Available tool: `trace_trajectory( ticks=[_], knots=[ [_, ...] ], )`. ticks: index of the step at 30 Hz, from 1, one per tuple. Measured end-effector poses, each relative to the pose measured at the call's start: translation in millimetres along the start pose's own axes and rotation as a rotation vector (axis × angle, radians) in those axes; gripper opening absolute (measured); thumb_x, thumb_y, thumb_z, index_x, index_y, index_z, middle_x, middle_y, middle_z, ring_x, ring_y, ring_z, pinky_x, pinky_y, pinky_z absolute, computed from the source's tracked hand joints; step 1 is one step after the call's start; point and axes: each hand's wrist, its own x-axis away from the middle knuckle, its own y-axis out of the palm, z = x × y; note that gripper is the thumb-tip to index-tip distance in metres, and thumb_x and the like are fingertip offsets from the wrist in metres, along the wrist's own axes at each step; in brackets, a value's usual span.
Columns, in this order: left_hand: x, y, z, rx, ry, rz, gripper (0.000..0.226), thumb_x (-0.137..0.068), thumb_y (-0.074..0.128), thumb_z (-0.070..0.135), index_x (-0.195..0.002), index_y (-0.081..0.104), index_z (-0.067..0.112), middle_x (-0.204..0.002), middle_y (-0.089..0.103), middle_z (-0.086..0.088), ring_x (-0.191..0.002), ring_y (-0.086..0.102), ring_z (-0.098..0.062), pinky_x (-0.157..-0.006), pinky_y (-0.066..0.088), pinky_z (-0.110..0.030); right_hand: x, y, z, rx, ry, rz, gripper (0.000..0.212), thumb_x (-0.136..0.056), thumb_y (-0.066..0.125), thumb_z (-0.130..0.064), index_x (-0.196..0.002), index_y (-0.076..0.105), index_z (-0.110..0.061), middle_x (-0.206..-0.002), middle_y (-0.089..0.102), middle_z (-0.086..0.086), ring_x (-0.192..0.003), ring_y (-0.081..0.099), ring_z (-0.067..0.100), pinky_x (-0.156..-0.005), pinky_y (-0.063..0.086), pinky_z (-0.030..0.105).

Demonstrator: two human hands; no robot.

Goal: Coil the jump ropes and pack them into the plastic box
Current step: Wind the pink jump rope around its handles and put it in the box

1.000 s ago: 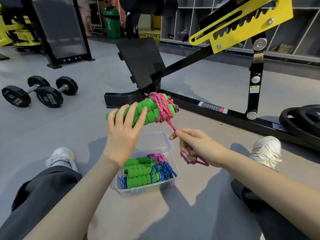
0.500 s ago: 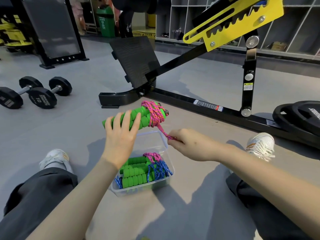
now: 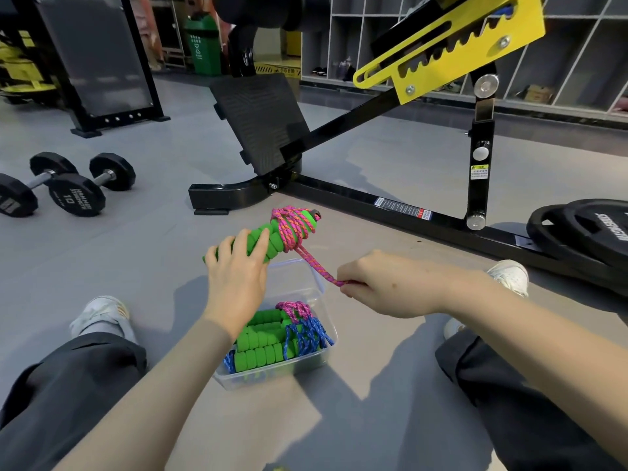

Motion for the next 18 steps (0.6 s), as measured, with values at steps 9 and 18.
trace_trajectory(
  ticks=[9, 18],
  knots=[
    [-4, -8, -25, -0.202, 0.132, 0.076, 0.07, -0.054, 0.073, -0.013, -0.121, 0.061, 0.003, -0.112, 0.058, -0.025, -0.095, 0.051, -0.037, -0.079, 0.033, -0.047, 18, -37, 20, -0.019, 0.003, 0.086, 0.022, -0.098, 0.041, -0.024, -0.095, 0.061, -0.017, -0.062, 0.046, -0.009, -0.055, 0.045, 0.005, -0.055, 0.032, 0.018],
    [7, -6, -7, -0.199, 0.363, 0.018, 0.096, -0.039, 0.069, -0.015, -0.129, 0.042, 0.006, -0.117, 0.052, -0.023, -0.104, 0.045, -0.037, -0.088, 0.031, -0.052, 12, -44, 44, -0.051, -0.063, 0.479, 0.017, -0.093, 0.054, -0.024, -0.099, 0.067, -0.015, -0.076, 0.06, -0.007, -0.065, 0.05, 0.007, -0.061, 0.035, 0.018]
  ],
)
